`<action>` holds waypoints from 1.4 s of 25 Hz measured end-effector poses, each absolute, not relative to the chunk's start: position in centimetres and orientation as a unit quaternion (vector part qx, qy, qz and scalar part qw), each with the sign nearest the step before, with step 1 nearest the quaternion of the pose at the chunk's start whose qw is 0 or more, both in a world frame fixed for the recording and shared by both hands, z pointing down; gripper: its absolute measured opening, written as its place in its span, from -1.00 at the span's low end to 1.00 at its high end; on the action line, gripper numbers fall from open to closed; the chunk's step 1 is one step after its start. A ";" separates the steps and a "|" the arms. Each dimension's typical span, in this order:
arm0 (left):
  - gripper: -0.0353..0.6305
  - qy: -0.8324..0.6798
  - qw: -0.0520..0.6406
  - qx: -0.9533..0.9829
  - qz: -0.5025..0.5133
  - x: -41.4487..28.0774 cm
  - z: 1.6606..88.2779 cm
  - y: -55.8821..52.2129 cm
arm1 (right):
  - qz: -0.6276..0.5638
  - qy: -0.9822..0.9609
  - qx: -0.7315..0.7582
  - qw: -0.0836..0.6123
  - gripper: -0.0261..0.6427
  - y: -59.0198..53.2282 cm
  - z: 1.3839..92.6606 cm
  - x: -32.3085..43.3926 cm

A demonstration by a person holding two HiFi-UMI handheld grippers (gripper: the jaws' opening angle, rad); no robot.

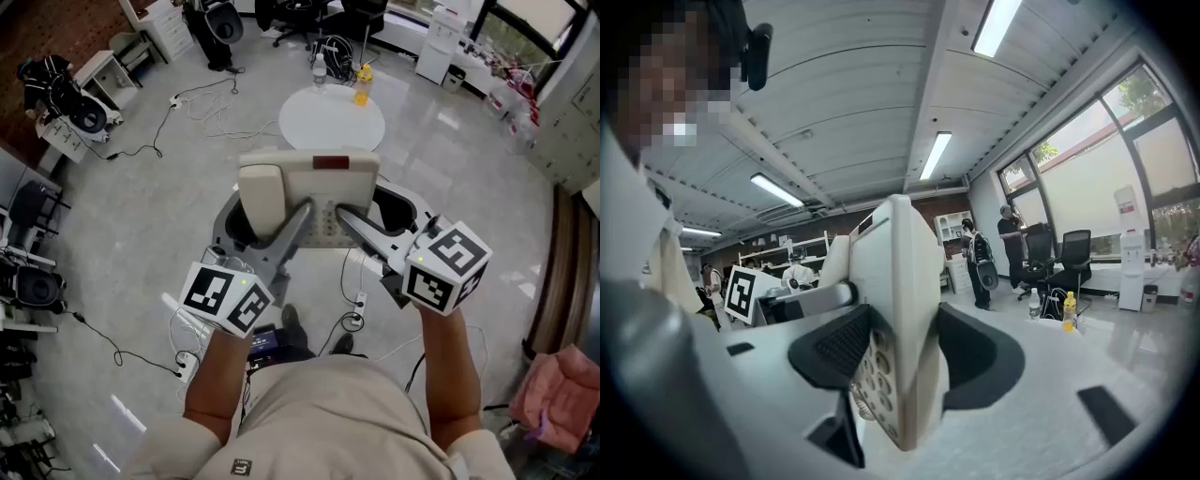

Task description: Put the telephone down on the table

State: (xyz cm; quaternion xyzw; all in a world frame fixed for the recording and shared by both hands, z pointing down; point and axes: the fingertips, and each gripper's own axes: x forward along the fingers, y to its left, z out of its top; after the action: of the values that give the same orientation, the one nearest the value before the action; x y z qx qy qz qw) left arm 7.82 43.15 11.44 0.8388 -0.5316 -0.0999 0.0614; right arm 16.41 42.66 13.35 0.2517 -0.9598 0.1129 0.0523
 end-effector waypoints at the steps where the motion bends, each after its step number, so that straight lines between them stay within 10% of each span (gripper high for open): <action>1: 0.18 -0.531 0.061 0.839 -0.099 7.5 11.4 43.1 | 0.114 -0.960 0.252 0.052 -0.28 42.6 13.3 16.1; 35: 0.18 -0.540 0.069 0.834 -0.094 -13.9 12.0 29.1 | 0.143 -0.961 0.230 0.052 -0.28 28.2 14.2 -5.3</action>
State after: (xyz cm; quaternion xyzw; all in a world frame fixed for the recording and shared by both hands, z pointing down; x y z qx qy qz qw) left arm -13.90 29.11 12.02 0.8339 -0.5395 -0.0936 0.0693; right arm -5.34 28.18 14.18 0.2303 -0.9612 0.1431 0.0515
